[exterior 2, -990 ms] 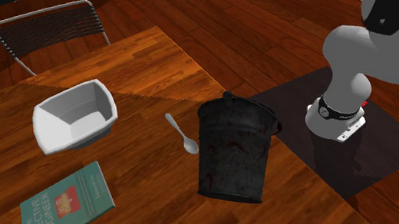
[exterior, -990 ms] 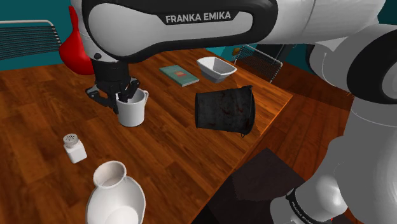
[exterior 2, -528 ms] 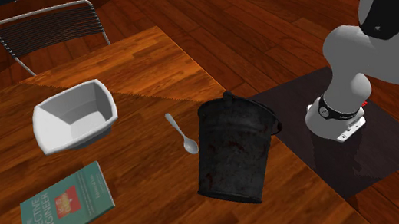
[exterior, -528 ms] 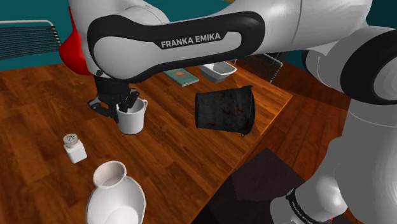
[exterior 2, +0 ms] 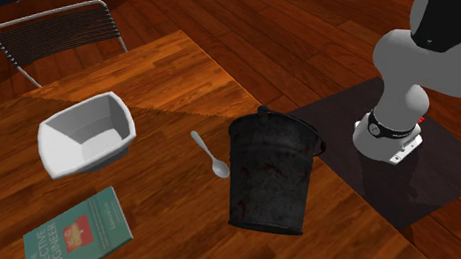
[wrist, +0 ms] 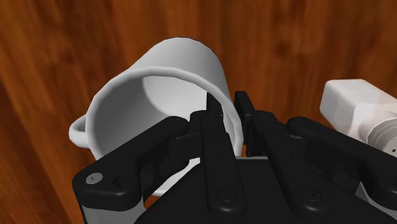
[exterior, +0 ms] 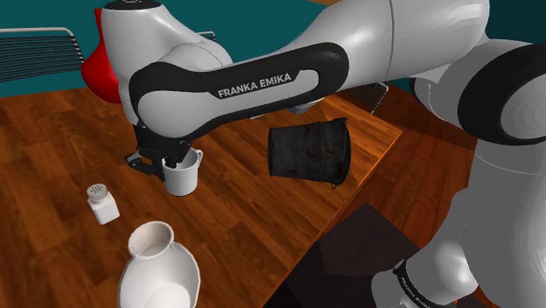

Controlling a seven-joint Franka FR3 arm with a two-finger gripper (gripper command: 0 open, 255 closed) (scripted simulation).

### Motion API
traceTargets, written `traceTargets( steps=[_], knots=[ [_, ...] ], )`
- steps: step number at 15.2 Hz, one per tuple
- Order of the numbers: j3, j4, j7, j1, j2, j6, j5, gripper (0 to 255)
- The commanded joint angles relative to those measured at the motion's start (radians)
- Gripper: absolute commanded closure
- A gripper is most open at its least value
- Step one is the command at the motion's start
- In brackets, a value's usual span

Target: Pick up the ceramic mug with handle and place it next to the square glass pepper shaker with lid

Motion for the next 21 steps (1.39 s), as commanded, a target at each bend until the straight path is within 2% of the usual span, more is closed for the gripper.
traceTargets(
  steps=[1,8,9,14,18,21],
  knots=[
    [-0.002,-0.009,0.002,0.0,0.013,0.022,-0.004,255],
    [-0.002,-0.009,0.002,0.0,0.013,0.022,-0.004,255],
    [-0.002,-0.009,0.002,0.0,0.013,0.022,-0.004,0],
    [-0.002,-0.009,0.002,0.0,0.013,0.022,-0.004,0],
    [0.006,0.063,-0.008,0.004,-0.024,-0.085,0.011,0],
    [0.006,0.063,-0.008,0.004,-0.024,-0.085,0.011,0]
  ],
)
